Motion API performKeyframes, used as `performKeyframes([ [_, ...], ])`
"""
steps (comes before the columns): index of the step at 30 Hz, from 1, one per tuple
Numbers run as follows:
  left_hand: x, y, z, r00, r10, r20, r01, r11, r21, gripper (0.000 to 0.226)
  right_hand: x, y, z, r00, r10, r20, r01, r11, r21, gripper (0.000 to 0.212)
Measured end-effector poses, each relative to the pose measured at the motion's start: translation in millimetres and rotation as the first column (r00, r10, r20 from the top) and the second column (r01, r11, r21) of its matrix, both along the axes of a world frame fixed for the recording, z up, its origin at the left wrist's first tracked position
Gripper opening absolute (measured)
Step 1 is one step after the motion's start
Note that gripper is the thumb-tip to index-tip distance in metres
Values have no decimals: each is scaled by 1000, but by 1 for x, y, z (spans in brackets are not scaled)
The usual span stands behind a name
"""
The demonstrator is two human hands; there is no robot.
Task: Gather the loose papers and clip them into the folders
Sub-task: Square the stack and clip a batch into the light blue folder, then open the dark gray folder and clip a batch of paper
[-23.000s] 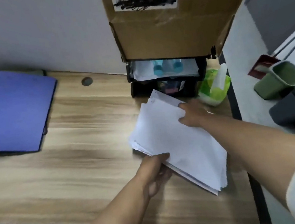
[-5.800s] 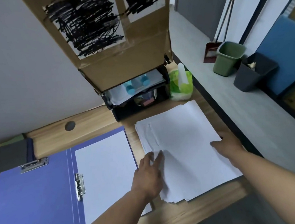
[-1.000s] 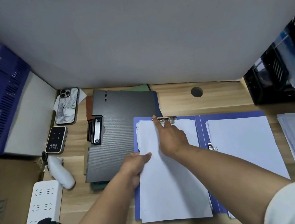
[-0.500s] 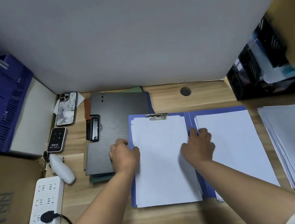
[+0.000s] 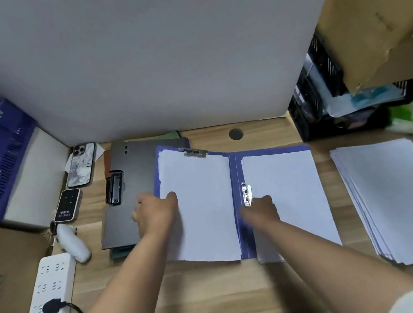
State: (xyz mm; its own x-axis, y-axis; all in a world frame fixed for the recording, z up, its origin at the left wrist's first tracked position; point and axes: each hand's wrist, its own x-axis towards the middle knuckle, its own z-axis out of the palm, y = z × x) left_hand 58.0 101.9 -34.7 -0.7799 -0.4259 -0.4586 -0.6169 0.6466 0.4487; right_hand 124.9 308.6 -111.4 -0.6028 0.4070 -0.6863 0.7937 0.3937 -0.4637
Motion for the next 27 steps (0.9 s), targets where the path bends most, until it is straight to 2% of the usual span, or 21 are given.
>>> performKeyframes([
  [2, -4, 17, 37, 990, -29, -136, 38, 997, 68, 43, -12, 15, 10, 997, -72, -25, 62, 957, -283, 15],
  [3, -4, 29, 56, 981, -54, -188, 77, 990, 117, 39, -15, 24, 13, 994, -109, -24, 87, 892, -444, 28],
  [4, -5, 37, 71, 971, -90, -220, 132, 974, 185, 36, -18, 28, 13, 989, -150, -15, 118, 830, -545, 47],
  [5, -3, 52, 87, 963, -119, -244, 188, 941, 282, 35, -17, 37, 20, 984, -178, -24, 129, 790, -600, 55],
  [6, 0, 65, 97, 961, -147, -234, 234, 883, 406, 38, -15, 44, 26, 977, -205, -65, 121, 773, -623, 47],
  [8, 9, 95, 108, 950, -256, -181, 313, 757, 573, 43, -8, 70, 37, 946, -292, -144, 145, 773, -618, 29],
  [10, 17, 121, 92, 924, -365, -116, 356, 709, 608, 46, 5, 101, 38, 891, -426, -155, 274, 778, -566, 35],
  [13, 25, 140, 40, 927, -372, 56, 295, 810, 507, 45, 36, 144, 32, 803, -588, -94, 472, 724, -503, 41],
  [15, 33, 139, 7, 936, -235, 263, 113, 906, 407, 65, 56, 160, 23, 794, -608, 0, 531, 693, -487, 36],
  [16, 39, 141, -5, 918, -151, 367, 6, 930, 367, 77, 66, 165, 23, 794, -604, 68, 560, 684, -468, 34],
  [18, 51, 143, -27, 873, -30, 486, -140, 941, 310, 95, 81, 169, 20, 800, -573, 180, 589, 690, -420, 37],
  [20, 63, 149, -40, 845, 52, 532, -268, 902, 339, 89, 87, 168, 13, 839, -497, 223, 541, 717, -439, 28],
  [22, 69, 155, -50, 844, 82, 531, -325, 864, 383, 81, 87, 167, 8, 847, -487, 213, 524, 696, -490, 26],
  [25, 68, 154, -64, 895, 59, 442, -262, 872, 414, 88, 77, 172, 7, 823, -556, 117, 536, 691, -484, 16],
  [27, 66, 152, -72, 925, 60, 376, -237, 863, 446, 69, 70, 175, 7, 811, -584, 31, 538, 724, -433, 10],
])
